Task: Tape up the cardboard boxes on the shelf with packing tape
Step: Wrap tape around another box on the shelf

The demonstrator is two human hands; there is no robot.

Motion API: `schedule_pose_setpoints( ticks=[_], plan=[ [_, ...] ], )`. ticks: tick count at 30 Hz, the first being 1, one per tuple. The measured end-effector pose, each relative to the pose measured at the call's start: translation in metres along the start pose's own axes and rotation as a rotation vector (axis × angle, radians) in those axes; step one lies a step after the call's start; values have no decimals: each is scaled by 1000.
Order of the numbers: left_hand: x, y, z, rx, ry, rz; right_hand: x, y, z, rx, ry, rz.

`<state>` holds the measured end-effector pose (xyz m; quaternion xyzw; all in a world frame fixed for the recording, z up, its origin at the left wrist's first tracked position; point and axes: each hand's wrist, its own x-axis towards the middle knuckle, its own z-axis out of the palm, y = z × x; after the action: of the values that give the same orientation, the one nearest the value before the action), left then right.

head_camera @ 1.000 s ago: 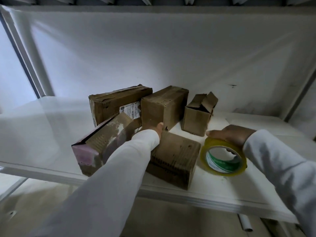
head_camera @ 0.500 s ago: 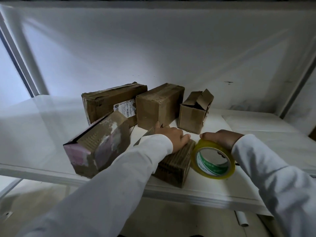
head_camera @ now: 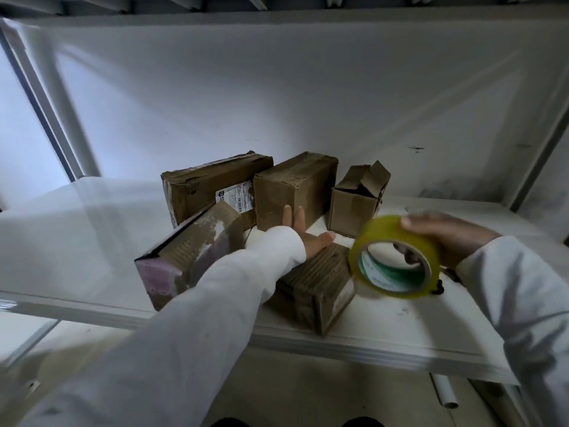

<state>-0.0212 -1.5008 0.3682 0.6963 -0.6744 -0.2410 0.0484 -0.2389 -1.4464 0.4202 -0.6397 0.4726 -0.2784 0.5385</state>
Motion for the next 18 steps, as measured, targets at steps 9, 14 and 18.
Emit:
schedule_pose_setpoints(
  ticks=[9,14,18],
  plan=[
    [-12,-1,-49,-494,-62,108,37,-60,63,209,70,-239],
    [-18,-30,-55,-384,60,84,46,-67,65,605,280,-273],
    [-23,-26,-68,-306,95,107,59,-83,66,611,455,-287]
  ],
)
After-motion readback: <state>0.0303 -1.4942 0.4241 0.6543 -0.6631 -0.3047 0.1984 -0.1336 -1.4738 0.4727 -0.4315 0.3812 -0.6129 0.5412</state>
